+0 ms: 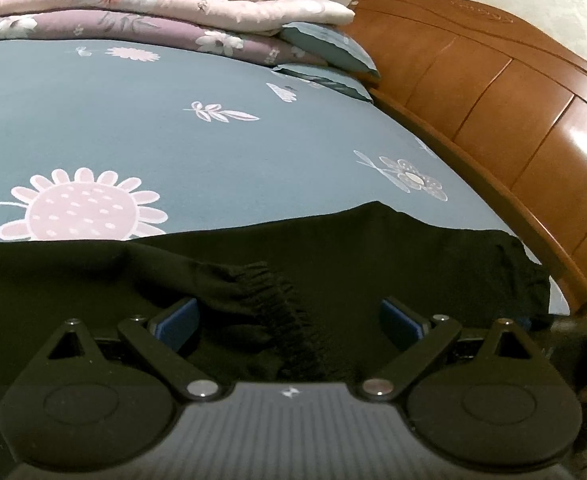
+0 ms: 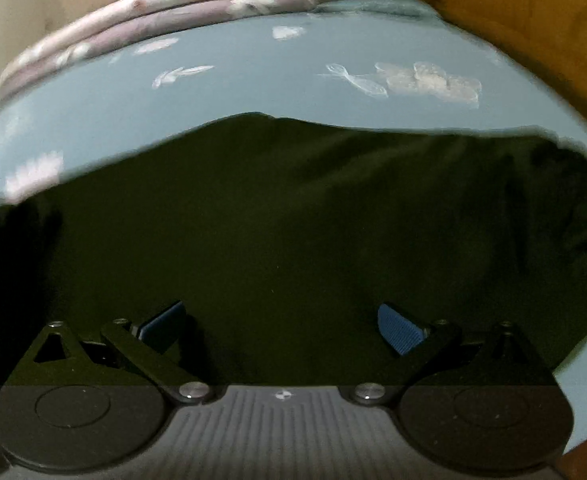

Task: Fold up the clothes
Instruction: 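Press along the black shorts with the open right gripper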

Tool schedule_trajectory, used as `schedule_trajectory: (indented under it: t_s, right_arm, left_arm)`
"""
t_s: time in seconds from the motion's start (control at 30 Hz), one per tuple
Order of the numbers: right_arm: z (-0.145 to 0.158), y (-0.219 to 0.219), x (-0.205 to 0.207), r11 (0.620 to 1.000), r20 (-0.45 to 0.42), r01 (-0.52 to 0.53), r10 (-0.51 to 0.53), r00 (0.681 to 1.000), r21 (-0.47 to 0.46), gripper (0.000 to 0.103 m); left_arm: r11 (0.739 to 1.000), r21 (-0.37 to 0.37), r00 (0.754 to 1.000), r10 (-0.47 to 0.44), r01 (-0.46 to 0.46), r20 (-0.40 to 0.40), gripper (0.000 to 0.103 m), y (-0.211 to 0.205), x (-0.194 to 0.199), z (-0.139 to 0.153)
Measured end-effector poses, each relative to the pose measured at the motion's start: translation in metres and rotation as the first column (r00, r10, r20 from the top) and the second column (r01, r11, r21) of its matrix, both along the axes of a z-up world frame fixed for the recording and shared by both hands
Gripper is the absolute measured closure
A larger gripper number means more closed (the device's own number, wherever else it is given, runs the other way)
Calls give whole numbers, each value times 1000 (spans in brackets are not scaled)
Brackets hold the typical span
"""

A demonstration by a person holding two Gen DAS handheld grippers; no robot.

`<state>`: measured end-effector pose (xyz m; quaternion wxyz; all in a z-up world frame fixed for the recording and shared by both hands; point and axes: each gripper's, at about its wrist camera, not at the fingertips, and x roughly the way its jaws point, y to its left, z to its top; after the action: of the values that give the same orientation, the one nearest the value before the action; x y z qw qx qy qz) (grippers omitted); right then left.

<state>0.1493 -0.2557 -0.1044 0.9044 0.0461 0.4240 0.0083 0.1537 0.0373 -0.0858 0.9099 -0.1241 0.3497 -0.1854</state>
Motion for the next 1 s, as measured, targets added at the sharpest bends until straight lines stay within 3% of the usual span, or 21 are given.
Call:
schedule_trajectory:
  t_s: [0.33,0.57,0.87,1.0]
  right_arm:
    - [-7,9,-24,994,30,-21,25,999,-105,0]
    - [8,-19,-25,995,101,89,-84,991,-48,0]
    - [-2,-40,-18,978,44,202,-200,979,-52,0]
    - [6,-39,-25,973,61,229,-227,972,-17,0]
  left_arm:
    - [1000,2,1000,-20,20,4,5,-7,2,1]
    - [1000,4,1000,-22,22,6,5,-8,2,2]
    - [998,34,998,-58,58,-9,5,-10,-1,2]
    - [992,3,991,-130,130,28,5,-12,-9,7]
